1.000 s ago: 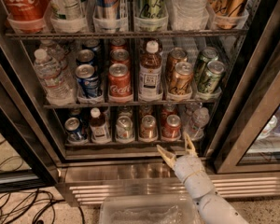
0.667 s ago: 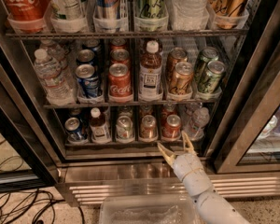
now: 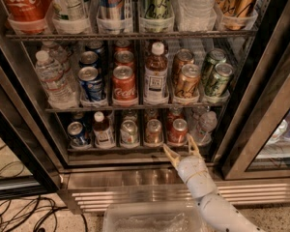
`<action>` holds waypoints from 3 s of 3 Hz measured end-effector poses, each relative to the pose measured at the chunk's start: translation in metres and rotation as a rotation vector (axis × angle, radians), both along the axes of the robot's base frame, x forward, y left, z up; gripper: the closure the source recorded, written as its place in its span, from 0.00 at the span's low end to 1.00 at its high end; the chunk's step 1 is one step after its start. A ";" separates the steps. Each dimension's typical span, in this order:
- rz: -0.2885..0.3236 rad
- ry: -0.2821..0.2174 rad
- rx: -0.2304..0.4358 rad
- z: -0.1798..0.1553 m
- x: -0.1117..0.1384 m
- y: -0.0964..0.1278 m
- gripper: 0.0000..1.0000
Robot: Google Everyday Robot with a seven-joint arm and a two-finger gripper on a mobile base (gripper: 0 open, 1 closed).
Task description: Pick coke can from bottom shelf of fridge
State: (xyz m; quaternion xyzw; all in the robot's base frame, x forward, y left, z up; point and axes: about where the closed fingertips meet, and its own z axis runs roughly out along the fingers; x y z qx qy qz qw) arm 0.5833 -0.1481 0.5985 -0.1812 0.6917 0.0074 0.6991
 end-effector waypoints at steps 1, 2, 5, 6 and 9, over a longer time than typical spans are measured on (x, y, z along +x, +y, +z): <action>-0.025 0.000 0.005 0.000 0.005 -0.002 0.37; -0.041 0.001 0.013 0.000 0.008 -0.002 0.38; -0.078 0.034 0.025 -0.007 0.036 -0.014 0.34; -0.077 0.047 0.026 -0.009 0.050 -0.017 0.32; -0.055 0.064 0.048 -0.006 0.067 -0.016 0.76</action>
Offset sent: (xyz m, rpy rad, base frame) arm 0.0112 -0.0047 -0.0010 0.0224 0.0034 -0.0614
